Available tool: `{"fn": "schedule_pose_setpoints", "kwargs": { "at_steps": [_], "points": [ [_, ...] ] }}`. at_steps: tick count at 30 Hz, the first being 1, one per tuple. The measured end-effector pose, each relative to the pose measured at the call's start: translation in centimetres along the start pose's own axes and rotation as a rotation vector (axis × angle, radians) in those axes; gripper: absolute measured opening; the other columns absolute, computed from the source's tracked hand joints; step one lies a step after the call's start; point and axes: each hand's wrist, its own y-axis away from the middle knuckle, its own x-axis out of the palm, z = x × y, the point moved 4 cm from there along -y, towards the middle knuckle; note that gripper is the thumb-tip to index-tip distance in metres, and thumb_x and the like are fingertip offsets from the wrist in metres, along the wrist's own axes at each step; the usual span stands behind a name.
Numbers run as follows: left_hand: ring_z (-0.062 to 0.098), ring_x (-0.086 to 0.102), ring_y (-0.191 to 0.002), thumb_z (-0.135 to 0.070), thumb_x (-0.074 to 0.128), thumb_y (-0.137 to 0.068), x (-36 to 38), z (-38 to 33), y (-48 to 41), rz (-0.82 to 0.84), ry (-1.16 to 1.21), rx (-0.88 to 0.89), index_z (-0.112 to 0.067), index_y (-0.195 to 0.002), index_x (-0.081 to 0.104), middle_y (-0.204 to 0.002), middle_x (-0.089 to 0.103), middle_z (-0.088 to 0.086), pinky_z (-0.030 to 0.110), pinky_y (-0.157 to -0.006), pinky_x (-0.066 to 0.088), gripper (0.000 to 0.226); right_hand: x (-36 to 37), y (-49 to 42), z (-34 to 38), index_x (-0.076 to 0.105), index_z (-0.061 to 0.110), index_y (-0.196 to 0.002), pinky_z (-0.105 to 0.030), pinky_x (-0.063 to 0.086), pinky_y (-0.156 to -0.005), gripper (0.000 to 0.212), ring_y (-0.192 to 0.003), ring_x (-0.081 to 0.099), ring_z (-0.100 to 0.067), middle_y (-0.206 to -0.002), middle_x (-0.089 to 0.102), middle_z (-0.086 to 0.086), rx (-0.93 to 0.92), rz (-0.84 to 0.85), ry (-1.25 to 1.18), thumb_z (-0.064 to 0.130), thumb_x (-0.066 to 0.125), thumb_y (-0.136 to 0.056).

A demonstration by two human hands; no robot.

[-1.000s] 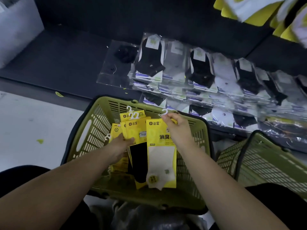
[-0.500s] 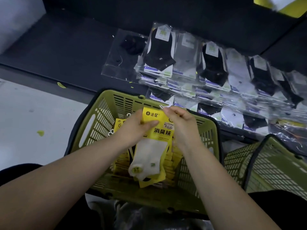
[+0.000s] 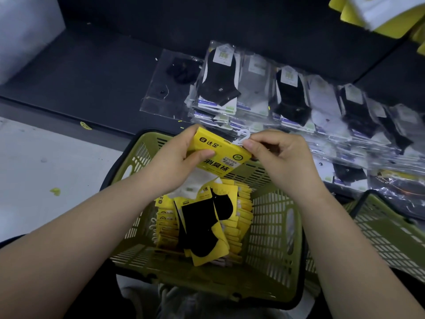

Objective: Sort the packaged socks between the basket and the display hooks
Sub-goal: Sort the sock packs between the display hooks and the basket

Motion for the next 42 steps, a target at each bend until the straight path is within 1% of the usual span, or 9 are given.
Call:
{"fn": "schedule_pose_setpoints", "kwargs": {
  "at_steps": [3, 6, 9, 13, 17, 21, 26, 30, 42],
  "points": [
    [-0.006, 0.061, -0.096, -0.023, 0.058, -0.092, 0.0, 0.0, 0.2, 0.013, -0.023, 0.026, -0.033, -0.109, 0.054, -0.096, 0.068, -0.024, 0.018, -0.084, 0.046, 0.020, 0.2, 0.1, 0.1, 0.066, 0.039, -0.074, -0.012, 0.044, -0.066, 0.023, -0.071, 0.058, -0.003, -0.075, 0.067, 0.013, -0.029, 0.013, 0.056, 0.019, 0.067, -0.086],
    [-0.003, 0.060, -0.097, -0.025, 0.058, -0.093, 0.5, 0.0, 0.2, 0.035, -0.072, 0.037, -0.020, -0.121, 0.053, -0.102, 0.068, -0.015, 0.011, -0.076, 0.040, 0.029, 0.6, 0.2, 0.1, 0.072, 0.027, -0.079, -0.013, 0.043, -0.066, 0.010, -0.073, 0.058, -0.007, -0.077, 0.065, 0.010, -0.069, 0.021, 0.143, 0.019, 0.068, -0.085],
    [-0.020, 0.055, -0.073, -0.017, 0.058, -0.093, 0.7, -0.5, 0.1, 0.054, -0.033, 0.081, -0.035, -0.093, 0.049, -0.074, 0.061, -0.037, -0.001, -0.062, 0.036, 0.021, 1.0, 0.2, 0.1, 0.074, 0.024, -0.082, -0.010, 0.042, -0.068, 0.008, -0.077, 0.058, -0.004, -0.080, 0.064, 0.010, -0.070, -0.004, 0.130, 0.018, 0.069, -0.085],
    [-0.010, 0.061, -0.078, -0.012, 0.059, -0.092, 1.2, -0.4, -0.1, 0.103, 0.071, 0.035, -0.033, -0.094, 0.052, -0.082, 0.067, -0.020, 0.010, -0.071, 0.048, 0.022, 1.3, -0.2, -0.6, 0.069, 0.035, -0.084, -0.010, 0.043, -0.071, 0.023, -0.077, 0.056, -0.004, -0.083, 0.062, 0.007, 0.066, -0.009, -0.057, 0.012, 0.069, -0.083],
    [0.000, 0.065, -0.082, -0.012, 0.060, -0.092, 1.6, -0.2, -0.3, 0.160, 0.084, 0.005, -0.032, -0.095, 0.054, -0.088, 0.068, -0.012, 0.023, -0.079, 0.052, 0.021, 0.9, -1.1, -0.4, 0.065, 0.033, -0.102, -0.014, 0.043, -0.068, 0.033, -0.067, 0.048, -0.004, -0.074, 0.057, 0.008, 0.080, 0.193, -0.016, 0.005, 0.068, -0.083],
    [0.008, 0.063, -0.081, -0.011, 0.060, -0.092, 1.8, -0.4, -0.3, 0.190, 0.053, -0.009, -0.029, -0.090, 0.053, -0.087, 0.067, -0.006, 0.031, -0.080, 0.050, 0.019, 0.6, -2.2, 0.6, 0.073, 0.029, -0.088, -0.017, 0.045, -0.067, 0.008, -0.068, 0.057, -0.002, -0.072, 0.065, 0.013, -0.009, 0.309, 0.313, 0.023, 0.070, -0.083],
    [0.012, 0.066, -0.086, -0.011, 0.060, -0.092, 2.1, -0.2, -0.4, 0.231, 0.122, -0.083, -0.025, -0.092, 0.056, -0.090, 0.070, -0.004, 0.033, -0.083, 0.053, 0.015, 0.0, -3.2, 0.9, 0.074, 0.016, -0.078, -0.015, 0.050, -0.064, 0.004, -0.059, 0.062, -0.001, -0.069, 0.072, 0.000, 0.110, 0.393, 0.199, 0.014, 0.077, -0.076],
    [0.008, 0.070, -0.084, -0.012, 0.061, -0.091, 1.9, -0.1, -0.4, 0.243, 0.281, -0.149, -0.025, -0.097, 0.059, -0.088, 0.074, -0.008, 0.023, -0.074, 0.056, 0.014, -0.3, -2.8, 0.6, 0.071, 0.012, -0.073, -0.015, 0.053, -0.057, 0.010, -0.053, 0.062, -0.005, -0.057, 0.068, 0.003, 0.186, 0.267, -0.041, 0.005, 0.076, -0.076],
    [0.011, 0.072, -0.076, -0.015, 0.063, -0.088, 2.3, 0.2, -0.3, 0.180, 0.380, -0.172, -0.022, -0.092, 0.061, -0.080, 0.075, -0.005, 0.024, -0.068, 0.058, 0.008, 0.9, -0.5, -0.5, 0.065, 0.026, -0.063, -0.025, 0.052, -0.060, 0.025, -0.056, 0.057, -0.004, -0.060, 0.064, 0.007, 0.149, -0.005, -0.139, 0.008, 0.075, -0.077]
  ]
}}
